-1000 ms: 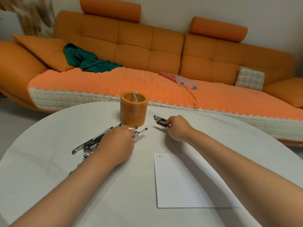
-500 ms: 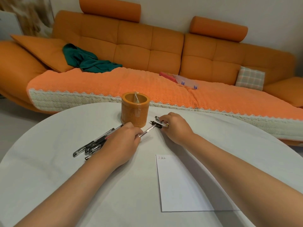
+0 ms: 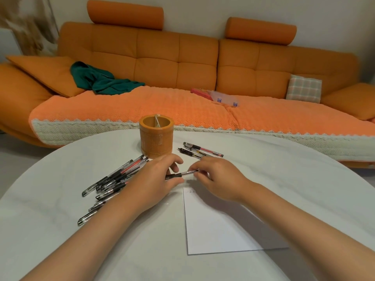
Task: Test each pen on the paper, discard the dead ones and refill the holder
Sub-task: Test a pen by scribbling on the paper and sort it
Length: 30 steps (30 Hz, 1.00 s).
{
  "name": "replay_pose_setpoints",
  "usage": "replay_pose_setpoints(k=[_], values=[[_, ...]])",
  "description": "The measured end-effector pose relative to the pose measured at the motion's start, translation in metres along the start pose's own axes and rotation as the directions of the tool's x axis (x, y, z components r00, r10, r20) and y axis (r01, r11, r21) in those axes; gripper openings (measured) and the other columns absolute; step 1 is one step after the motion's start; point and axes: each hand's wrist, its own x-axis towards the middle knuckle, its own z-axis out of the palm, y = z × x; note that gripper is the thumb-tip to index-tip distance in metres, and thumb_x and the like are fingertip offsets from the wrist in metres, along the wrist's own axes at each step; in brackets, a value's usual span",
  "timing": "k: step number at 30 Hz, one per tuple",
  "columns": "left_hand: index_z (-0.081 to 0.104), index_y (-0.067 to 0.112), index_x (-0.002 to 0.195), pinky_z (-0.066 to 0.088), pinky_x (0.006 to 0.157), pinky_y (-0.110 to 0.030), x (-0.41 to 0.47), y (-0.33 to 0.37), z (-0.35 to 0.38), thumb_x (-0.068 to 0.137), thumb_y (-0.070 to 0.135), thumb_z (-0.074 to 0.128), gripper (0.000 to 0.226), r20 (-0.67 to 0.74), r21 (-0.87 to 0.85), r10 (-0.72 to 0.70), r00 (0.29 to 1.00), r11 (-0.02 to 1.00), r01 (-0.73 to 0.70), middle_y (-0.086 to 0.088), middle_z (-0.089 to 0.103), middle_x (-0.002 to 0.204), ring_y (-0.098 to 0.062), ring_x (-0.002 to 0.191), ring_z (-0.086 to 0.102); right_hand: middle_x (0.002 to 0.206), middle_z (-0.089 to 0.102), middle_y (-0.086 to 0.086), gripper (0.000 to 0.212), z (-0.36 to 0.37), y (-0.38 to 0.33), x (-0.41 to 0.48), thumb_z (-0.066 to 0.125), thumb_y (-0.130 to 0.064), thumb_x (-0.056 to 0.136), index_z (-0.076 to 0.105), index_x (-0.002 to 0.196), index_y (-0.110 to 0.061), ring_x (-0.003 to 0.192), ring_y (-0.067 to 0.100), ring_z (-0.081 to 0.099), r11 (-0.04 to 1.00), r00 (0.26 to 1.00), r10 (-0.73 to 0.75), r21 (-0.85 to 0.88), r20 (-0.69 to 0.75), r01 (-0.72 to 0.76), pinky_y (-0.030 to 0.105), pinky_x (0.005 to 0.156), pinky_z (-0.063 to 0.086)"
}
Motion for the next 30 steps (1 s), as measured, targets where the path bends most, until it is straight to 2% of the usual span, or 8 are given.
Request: replay_pose_setpoints(k=[4, 7, 10, 16, 20, 22, 26, 30], values=[[0.060, 0.039, 0.112, 0.040, 0.071, -0.020, -0.001, -0.006, -0.001, 0.093, 0.040, 0.063, 0.020, 0.049, 0.168, -0.041, 0.998, 0.985, 0.032, 0.023, 0.058, 0.099, -0.002, 0.087, 0.054, 0.100, 0.067, -0.009, 0.022, 0.001, 0.020, -0.018, 0.052, -0.027, 0.099, 0.070, 0.111, -0.025, 0.092, 0.015, 0.059, 0.999, 0.997, 0.052, -0.002, -0.061, -0.052, 0.033, 0.081, 0.045], [0.066, 0.036, 0.108, 0.044, 0.072, -0.022, 0.000, -0.005, 0.004, 0.093, 0.040, 0.064, 0.016, 0.035, 0.149, -0.044, 0.998, 0.988, 0.038, 0.026, 0.058, 0.088, 0.001, 0.083, 0.055, 0.096, 0.067, -0.011, 0.022, 0.005, 0.029, -0.026, 0.051, -0.028, 0.097, 0.070, 0.108, -0.027, 0.092, 0.016, 0.056, 0.996, 0.994, 0.057, -0.068, -0.097, -0.064, 0.039, 0.087, 0.044], [0.068, 0.035, 0.103, 0.044, 0.070, -0.018, 0.001, 0.003, 0.014, 0.089, 0.037, 0.069, 0.014, -0.020, 0.098, -0.004, 1.000, 0.995, 0.006, 0.025, 0.060, 0.084, -0.002, 0.082, 0.057, 0.097, 0.067, -0.011, 0.026, 0.006, 0.026, -0.027, 0.046, -0.028, 0.094, 0.067, 0.109, -0.028, 0.094, 0.015, 0.056, 0.997, 0.995, 0.033, -0.064, -0.099, -0.040, 0.036, 0.089, 0.042], [0.069, 0.030, 0.096, 0.045, 0.067, -0.018, 0.005, 0.013, 0.032, 0.085, 0.032, 0.075, 0.012, -0.093, 0.050, 0.099, 0.991, 0.994, -0.095, 0.019, 0.063, 0.083, -0.007, 0.077, 0.057, 0.093, 0.062, -0.010, 0.032, 0.014, 0.009, -0.020, 0.037, -0.049, 0.101, 0.061, 0.110, -0.030, 0.083, 0.015, 0.058, 0.998, 0.999, -0.047, -0.042, 0.001, 0.047, 0.038, 0.070, 0.048], [0.070, 0.029, 0.092, 0.043, 0.066, -0.014, 0.009, 0.009, 0.033, 0.082, 0.029, 0.079, 0.014, -0.091, 0.006, 0.073, 0.993, 0.997, -0.072, 0.020, 0.064, 0.081, -0.010, 0.079, 0.059, 0.090, 0.060, -0.005, 0.032, 0.019, 0.015, -0.015, 0.036, -0.042, 0.105, 0.061, 0.106, -0.022, 0.080, 0.020, 0.055, 0.997, 0.997, -0.074, -0.001, 0.028, 0.075, 0.041, 0.069, 0.045], [0.071, 0.030, 0.093, 0.042, 0.067, -0.010, 0.010, 0.007, 0.033, 0.082, 0.027, 0.079, 0.013, -0.061, -0.010, 0.055, 0.997, 0.998, -0.056, 0.021, 0.065, 0.082, -0.007, 0.082, 0.060, 0.090, 0.060, -0.005, 0.039, 0.022, 0.016, -0.014, 0.030, -0.045, 0.104, 0.060, 0.106, -0.021, 0.079, 0.020, 0.055, 0.997, 0.996, -0.080, 0.001, 0.040, 0.080, 0.040, 0.067, 0.045], [0.073, 0.030, 0.089, 0.042, 0.067, -0.010, 0.011, 0.005, 0.033, 0.082, 0.028, 0.079, 0.009, -0.034, -0.046, 0.030, 0.999, 0.998, -0.031, 0.019, 0.068, 0.081, -0.005, 0.082, 0.061, 0.085, 0.062, -0.007, 0.051, 0.024, 0.018, -0.016, 0.015, -0.053, 0.094, 0.057, 0.099, -0.025, 0.074, 0.021, 0.055, 0.990, 0.995, -0.099, -0.100, 0.017, 0.100, 0.036, 0.059, 0.038], [0.074, 0.030, 0.086, 0.043, 0.066, -0.014, 0.012, 0.005, 0.029, 0.081, 0.031, 0.079, 0.007, -0.030, -0.083, 0.007, 1.000, 0.997, -0.009, 0.018, 0.070, 0.079, -0.006, 0.081, 0.062, 0.079, 0.065, -0.005, 0.037, 0.021, 0.018, -0.016, 0.029, -0.054, 0.102, 0.057, 0.101, -0.030, 0.070, 0.021, 0.055, 0.990, 0.998, -0.069, -0.127, -0.004, 0.068, 0.035, 0.057, 0.039]])
